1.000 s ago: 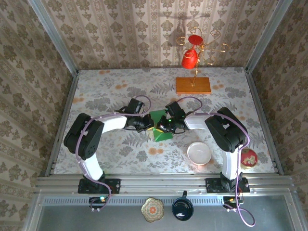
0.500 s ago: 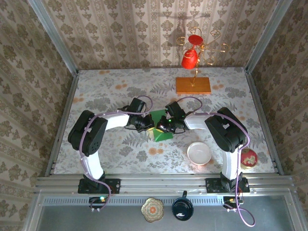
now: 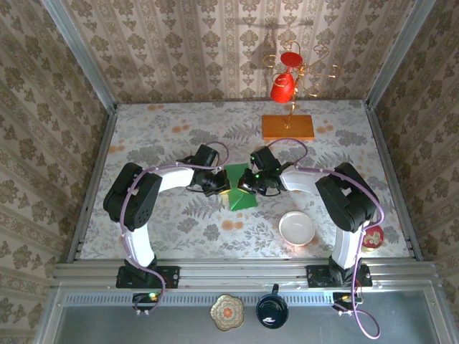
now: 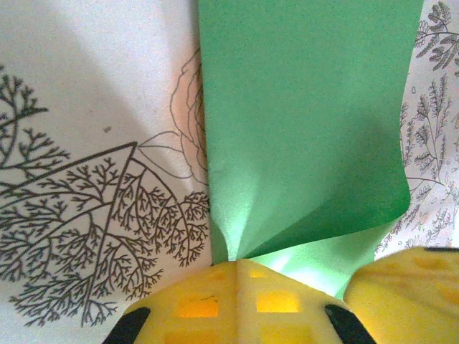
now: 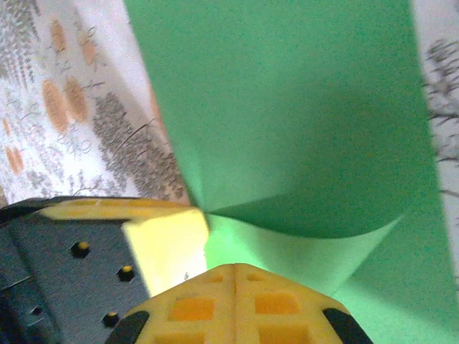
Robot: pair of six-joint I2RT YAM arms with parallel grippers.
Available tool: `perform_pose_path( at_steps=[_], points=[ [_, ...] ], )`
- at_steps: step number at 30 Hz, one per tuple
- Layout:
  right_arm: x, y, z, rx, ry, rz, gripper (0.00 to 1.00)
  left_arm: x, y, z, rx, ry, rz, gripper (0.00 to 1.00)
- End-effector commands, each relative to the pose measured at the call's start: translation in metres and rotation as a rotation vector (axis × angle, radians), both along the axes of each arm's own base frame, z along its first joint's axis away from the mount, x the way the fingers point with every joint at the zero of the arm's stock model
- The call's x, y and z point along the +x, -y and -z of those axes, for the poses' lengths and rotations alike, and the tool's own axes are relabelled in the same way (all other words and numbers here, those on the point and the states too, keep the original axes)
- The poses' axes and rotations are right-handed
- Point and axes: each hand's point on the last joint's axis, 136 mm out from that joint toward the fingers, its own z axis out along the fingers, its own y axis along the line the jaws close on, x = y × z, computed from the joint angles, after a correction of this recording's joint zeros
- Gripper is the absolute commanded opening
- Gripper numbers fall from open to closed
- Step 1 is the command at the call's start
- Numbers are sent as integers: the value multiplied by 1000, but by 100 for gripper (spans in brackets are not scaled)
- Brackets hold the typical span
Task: Fold a paper plane with a square sheet of paper (pick it up from the middle)
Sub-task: Fold the triangle a second time at the center of the table.
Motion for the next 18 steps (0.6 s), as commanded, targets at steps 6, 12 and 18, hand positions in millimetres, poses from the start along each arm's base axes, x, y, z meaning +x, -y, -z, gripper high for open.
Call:
perform_pose_path(
  at_steps=[6,12,18],
  points=[
    [-1,22,23,-96,-42,25,5,-7,-12,18,74,-50,8,2],
    [-8,38,42,-141,-95,72,5,-2,-7,7,49,-24,21,2],
    [-12,47,51,-179,-126,99,4,5,7,-37,-38,95,37,4]
  ],
)
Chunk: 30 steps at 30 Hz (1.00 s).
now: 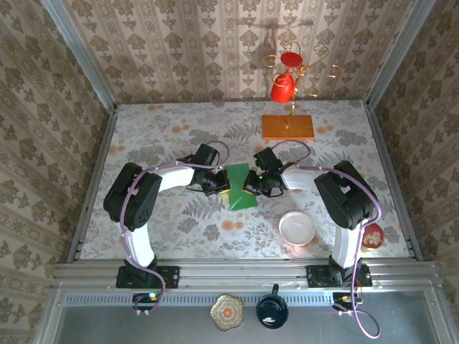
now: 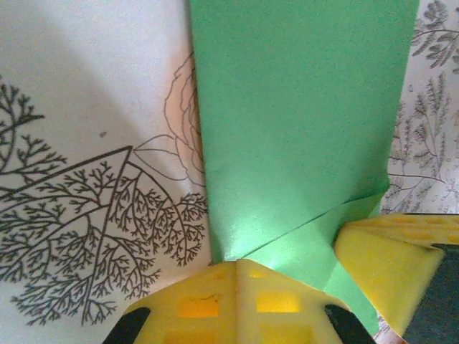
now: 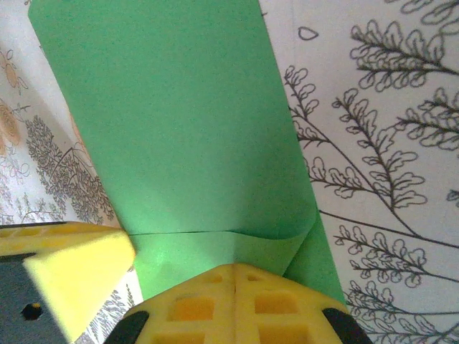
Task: Fold a paper plane with a square sheet of paper (pick it up from the middle)
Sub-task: Fold the triangle a second time at the center of the table.
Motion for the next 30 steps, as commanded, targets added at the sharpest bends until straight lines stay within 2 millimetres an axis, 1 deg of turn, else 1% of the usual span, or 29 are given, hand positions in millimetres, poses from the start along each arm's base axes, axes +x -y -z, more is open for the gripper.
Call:
perform_pose_path(
  at_steps=[1,3,6,11,14,20,25,30],
  points=[
    [-14,28,32,-124,-91,64,4,2,7,-35,-41,91,25,5],
    [-15,29,34,-132,-100,70,5,-5,11,-41,-45,102,38,6],
    [-17,31,37,-140,-116,78,5,-20,18,-40,-47,98,63,7],
    [-20,33,41,-150,-138,89,4,-47,28,-30,-46,56,120,8],
    [-21,34,43,-154,-145,94,4,-55,30,-23,-37,32,146,8],
    [-21,34,44,-155,-153,101,4,-60,38,-13,-38,-7,188,8],
    [-22,34,44,-154,-161,106,4,-60,42,-10,-39,-20,208,8],
    [-23,35,46,-159,-167,107,4,-60,37,-4,-4,-22,215,8]
  ],
)
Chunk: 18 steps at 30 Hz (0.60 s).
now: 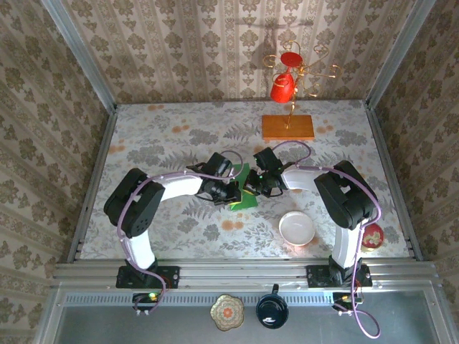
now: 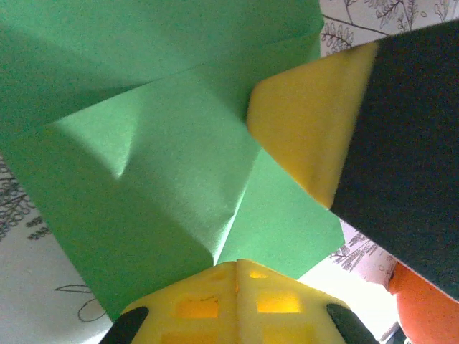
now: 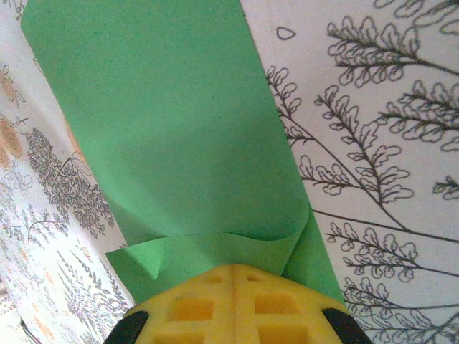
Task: Fold a paper plane with a square sheet of paper (pick it up from the middle)
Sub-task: Fold the triangle a second time at the center of the table.
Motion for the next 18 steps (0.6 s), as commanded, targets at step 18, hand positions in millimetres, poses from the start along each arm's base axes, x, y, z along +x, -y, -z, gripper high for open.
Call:
perform_pose_path(
  at_steps=[18],
  points=[
    [-25,36,50,-175,-162,64,4,-11,-23,22,142,-64,58,5]
  ],
)
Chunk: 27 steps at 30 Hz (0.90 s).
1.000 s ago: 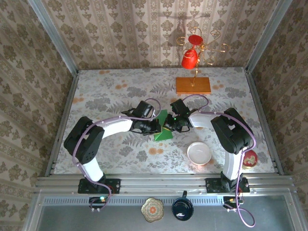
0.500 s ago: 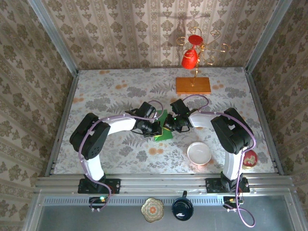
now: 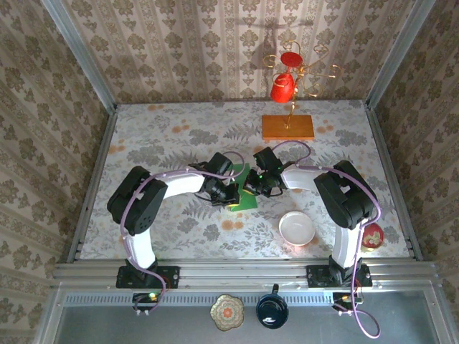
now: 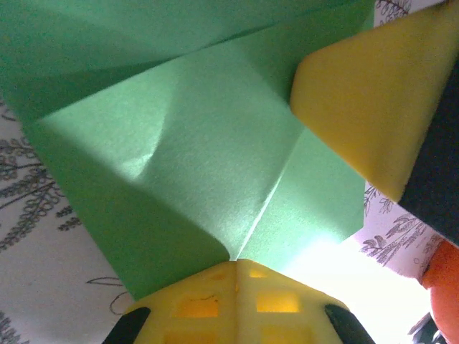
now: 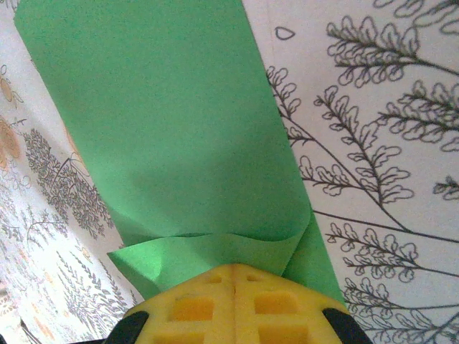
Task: Fold a paper plane with a square sheet of paper (pick it up from the middle)
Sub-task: Fold the triangle a second time at the center of the table.
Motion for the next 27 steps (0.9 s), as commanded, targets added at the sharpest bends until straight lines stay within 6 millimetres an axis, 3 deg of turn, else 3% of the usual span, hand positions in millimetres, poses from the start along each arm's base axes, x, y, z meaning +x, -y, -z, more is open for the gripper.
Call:
perform_pose_path(
  at_steps=[1,19,23,27],
  points=[
    [-25,37,49,-172,-154,63,4,-6,-15,12,77,-40,19,5],
    [-29,41,58,-183,-179,74,3,-56,-61,27,88,-183,-46,6],
    [-29,38,55,-169,-173,73,3,-52,-65,11,71,-147,-62,6],
    [-25,28,49,-118,-158,75,3,-27,-52,-26,-16,-21,-93,6]
  ],
)
